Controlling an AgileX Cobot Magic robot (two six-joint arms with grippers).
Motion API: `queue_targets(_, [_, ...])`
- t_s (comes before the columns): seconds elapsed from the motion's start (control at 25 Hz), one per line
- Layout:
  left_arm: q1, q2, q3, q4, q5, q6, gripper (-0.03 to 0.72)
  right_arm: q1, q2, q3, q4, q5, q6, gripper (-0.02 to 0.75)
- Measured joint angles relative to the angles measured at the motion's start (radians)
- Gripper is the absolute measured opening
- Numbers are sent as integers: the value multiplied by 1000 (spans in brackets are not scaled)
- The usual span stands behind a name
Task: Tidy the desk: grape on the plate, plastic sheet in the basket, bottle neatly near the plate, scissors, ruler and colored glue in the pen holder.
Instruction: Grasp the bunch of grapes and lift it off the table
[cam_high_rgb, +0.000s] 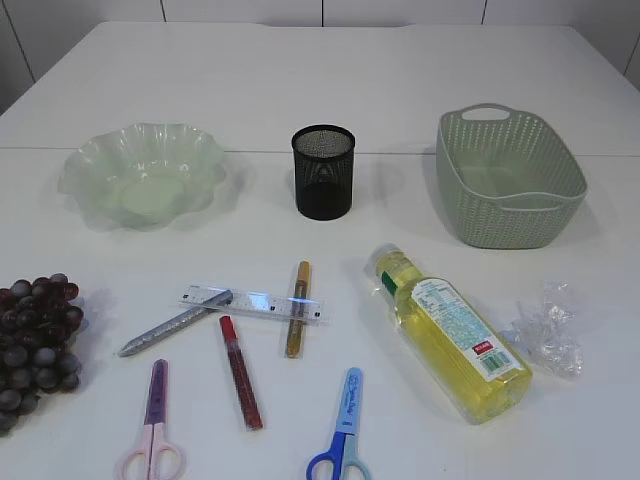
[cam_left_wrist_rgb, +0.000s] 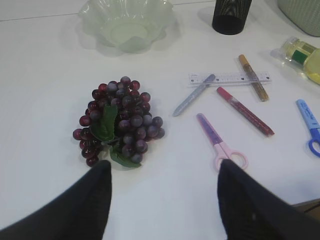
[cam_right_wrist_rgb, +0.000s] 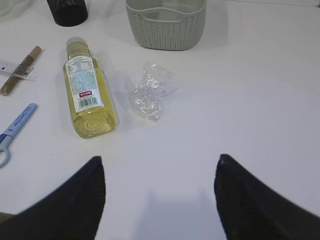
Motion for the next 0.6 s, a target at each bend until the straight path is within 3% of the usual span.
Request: queue_targets(0.6, [0,0,0,0,0,0,492,0,0,0,0,0,0,531])
